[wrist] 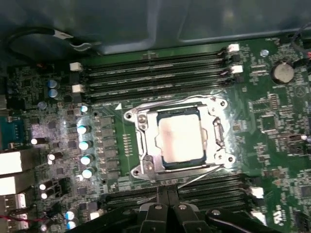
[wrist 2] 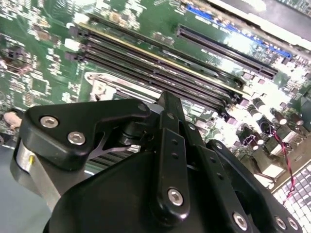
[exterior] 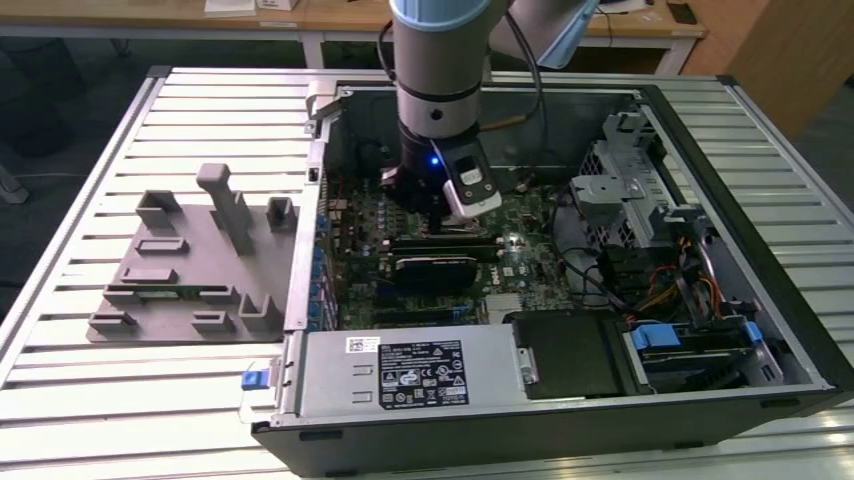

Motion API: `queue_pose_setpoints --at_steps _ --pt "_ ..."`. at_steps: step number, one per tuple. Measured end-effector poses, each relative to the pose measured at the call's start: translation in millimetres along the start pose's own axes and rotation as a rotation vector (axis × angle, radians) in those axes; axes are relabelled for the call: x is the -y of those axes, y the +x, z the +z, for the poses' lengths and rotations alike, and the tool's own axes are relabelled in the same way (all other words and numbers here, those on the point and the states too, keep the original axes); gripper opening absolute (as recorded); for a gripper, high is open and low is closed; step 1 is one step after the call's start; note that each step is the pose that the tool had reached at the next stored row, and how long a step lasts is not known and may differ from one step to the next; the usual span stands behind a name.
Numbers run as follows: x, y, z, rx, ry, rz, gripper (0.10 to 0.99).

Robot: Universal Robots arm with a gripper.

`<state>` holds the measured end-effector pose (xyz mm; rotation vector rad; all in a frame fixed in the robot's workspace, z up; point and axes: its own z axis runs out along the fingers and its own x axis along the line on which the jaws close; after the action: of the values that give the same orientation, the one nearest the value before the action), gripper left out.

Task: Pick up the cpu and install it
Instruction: 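Install the second cpu locking lever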

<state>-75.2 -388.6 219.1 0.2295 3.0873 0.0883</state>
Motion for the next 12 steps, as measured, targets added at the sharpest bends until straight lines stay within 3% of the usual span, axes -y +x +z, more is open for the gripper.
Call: queue_pose_setpoints --at_steps 4,6,8,12 --pt "4.1 5.2 3.2 -0.0022 -0.015 0.0 0.106" --pt "7.1 5.9 4.4 -0.0043 -0.029 0.0 0.106" --pt "9.8 6.2 5.3 -0.007 -0.047 0.001 0.106" --pt "14.2 6.8 6.4 -0.014 -0.095 0.003 0.106"
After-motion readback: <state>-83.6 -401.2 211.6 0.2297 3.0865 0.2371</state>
